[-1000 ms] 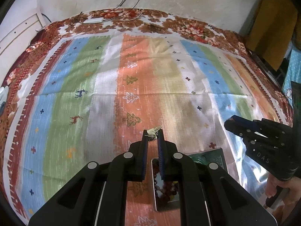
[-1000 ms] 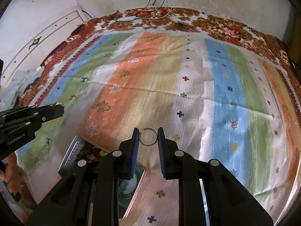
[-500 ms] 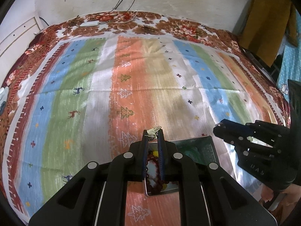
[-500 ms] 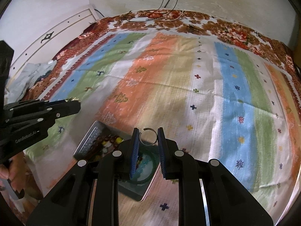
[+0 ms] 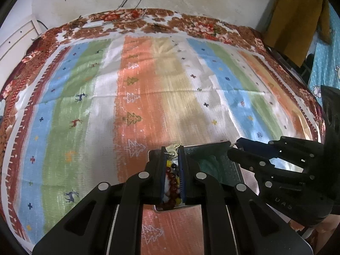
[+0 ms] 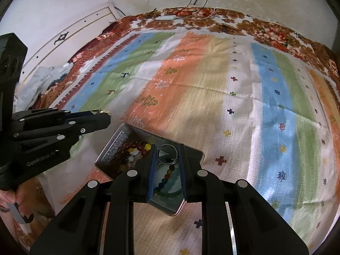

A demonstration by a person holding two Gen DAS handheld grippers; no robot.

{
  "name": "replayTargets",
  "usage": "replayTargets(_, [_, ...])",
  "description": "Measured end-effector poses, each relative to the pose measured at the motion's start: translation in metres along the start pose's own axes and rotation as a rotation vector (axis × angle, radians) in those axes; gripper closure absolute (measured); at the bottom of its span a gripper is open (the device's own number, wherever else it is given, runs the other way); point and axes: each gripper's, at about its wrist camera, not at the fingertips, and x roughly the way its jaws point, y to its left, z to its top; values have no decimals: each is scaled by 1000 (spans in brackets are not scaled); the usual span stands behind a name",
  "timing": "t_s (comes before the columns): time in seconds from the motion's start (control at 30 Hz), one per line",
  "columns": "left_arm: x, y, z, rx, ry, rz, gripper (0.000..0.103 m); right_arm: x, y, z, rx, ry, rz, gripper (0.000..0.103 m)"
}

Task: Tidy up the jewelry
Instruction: 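Open both tools to drop the rings into the tin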

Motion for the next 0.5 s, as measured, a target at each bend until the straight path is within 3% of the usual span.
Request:
replayTargets(0.03, [1,2,0,-7,7,5,83,1,-1,0,7,4,2,82])
replayTargets(0.5, [-5,17,-3,-56,-2,23,61,-8,-7,-6,25,-14,-2,57])
